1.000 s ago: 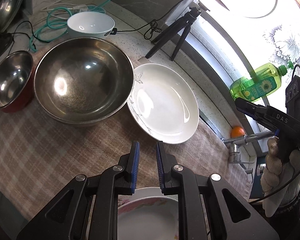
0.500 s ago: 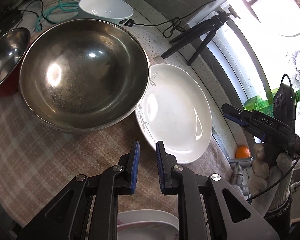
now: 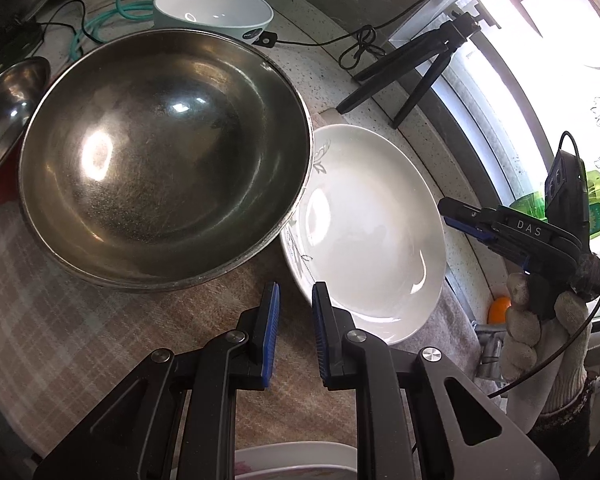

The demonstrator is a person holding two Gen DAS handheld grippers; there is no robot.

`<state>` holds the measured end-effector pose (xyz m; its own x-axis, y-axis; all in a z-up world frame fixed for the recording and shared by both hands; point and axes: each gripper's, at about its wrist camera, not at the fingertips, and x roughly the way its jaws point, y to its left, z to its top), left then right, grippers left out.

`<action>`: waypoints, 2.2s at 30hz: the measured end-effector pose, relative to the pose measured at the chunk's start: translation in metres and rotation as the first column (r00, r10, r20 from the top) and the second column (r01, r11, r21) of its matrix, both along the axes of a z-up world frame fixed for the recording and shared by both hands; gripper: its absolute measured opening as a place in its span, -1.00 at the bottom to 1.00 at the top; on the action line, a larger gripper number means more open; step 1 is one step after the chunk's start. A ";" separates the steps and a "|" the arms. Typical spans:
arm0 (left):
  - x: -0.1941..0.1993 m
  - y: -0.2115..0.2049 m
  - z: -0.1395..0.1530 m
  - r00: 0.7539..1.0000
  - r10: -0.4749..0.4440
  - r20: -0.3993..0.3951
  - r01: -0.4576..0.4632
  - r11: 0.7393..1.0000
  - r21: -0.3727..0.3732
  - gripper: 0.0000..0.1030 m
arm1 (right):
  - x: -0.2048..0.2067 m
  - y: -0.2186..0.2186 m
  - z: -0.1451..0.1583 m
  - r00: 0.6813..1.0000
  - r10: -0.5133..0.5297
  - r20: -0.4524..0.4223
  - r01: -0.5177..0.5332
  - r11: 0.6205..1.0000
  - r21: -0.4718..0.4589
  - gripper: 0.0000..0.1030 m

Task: Organize plates and bowls
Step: 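Close the left gripper on the rim of the white leaf-pattern plate, then lift the leaf-pattern plate and carry it toward the floral plate stack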

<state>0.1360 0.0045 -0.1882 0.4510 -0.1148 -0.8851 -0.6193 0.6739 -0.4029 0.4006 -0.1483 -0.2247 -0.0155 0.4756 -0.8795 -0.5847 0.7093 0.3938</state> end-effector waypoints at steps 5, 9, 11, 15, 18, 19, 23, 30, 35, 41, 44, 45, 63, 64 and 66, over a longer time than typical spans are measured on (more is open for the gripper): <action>0.006 0.005 -0.005 1.000 0.003 -0.008 -0.003 1.000 -0.009 -0.70 | 0.003 0.005 -0.007 1.000 0.010 -0.007 -0.010 1.000 -0.008 -0.44; 0.009 0.007 -0.005 1.000 0.000 -0.008 0.000 1.000 -0.004 -0.71 | 0.006 0.007 -0.009 1.000 0.009 -0.018 -0.009 1.000 0.002 -0.47; 0.010 0.008 -0.006 1.000 0.000 -0.009 0.000 1.000 -0.005 -0.71 | 0.006 0.009 -0.011 1.000 0.016 -0.023 -0.015 1.000 0.001 -0.59; 0.011 0.008 -0.006 1.000 -0.005 -0.009 0.005 1.000 -0.006 -0.71 | 0.006 0.009 -0.012 0.999 0.023 -0.036 -0.023 1.000 0.007 -0.77; 0.013 0.008 -0.008 1.000 -0.008 -0.007 0.008 1.000 -0.012 -0.71 | 0.005 0.011 -0.011 0.999 0.028 -0.024 -0.028 1.000 -0.001 -0.81; 0.013 0.007 -0.008 1.000 -0.010 -0.006 0.010 1.000 -0.009 -0.71 | 0.005 0.011 -0.011 0.999 0.030 -0.022 -0.030 1.000 -0.003 -0.82; 0.017 0.007 -0.007 1.000 -0.017 -0.003 0.017 1.000 0.005 -0.71 | 0.006 0.010 -0.011 0.999 0.030 -0.022 -0.030 1.000 -0.007 -0.86; 0.017 0.007 -0.005 1.000 -0.023 -0.004 0.023 1.000 0.020 -0.75 | 0.005 0.011 -0.011 0.999 0.039 -0.006 -0.039 0.999 -0.021 -0.87; 0.014 0.005 -0.004 0.999 -0.034 0.002 0.034 0.998 0.048 -0.81 | 0.004 0.012 -0.010 0.999 0.038 0.000 -0.038 0.999 -0.027 -0.87; 0.014 0.007 -0.005 1.000 -0.027 0.005 0.027 0.999 0.035 -0.84 | 0.002 0.015 -0.009 0.999 0.049 0.022 -0.047 0.998 -0.046 -0.87; 0.015 0.006 -0.004 0.999 -0.035 0.003 0.035 0.998 0.045 -0.84 | 0.003 0.015 -0.009 0.999 0.047 0.019 -0.046 0.998 -0.045 -0.87; 0.015 0.006 -0.004 0.999 -0.037 0.002 0.036 0.998 0.046 -0.84 | 0.003 0.014 -0.009 0.999 0.045 0.018 -0.044 0.998 -0.044 -0.87; 0.012 0.002 -0.002 0.997 -0.075 0.001 0.075 0.996 0.042 -0.84 | -0.007 -0.003 -0.004 1.000 0.009 -0.002 -0.009 0.999 -0.041 -0.87; 0.011 0.002 -0.002 0.997 -0.078 0.002 0.077 0.996 0.043 -0.84 | -0.008 -0.004 -0.003 1.000 0.009 0.000 -0.009 0.999 -0.039 -0.87; 0.011 0.002 -0.001 0.997 -0.079 0.002 0.079 0.996 0.036 -0.84 | -0.009 -0.006 -0.002 1.000 0.008 -0.002 -0.008 0.999 -0.036 -0.87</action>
<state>0.1469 0.0069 -0.1893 0.4452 -0.1186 -0.8876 -0.5623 0.7344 -0.3801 0.3913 -0.1544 -0.2263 -0.0203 0.4438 -0.8959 -0.5896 0.7183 0.3692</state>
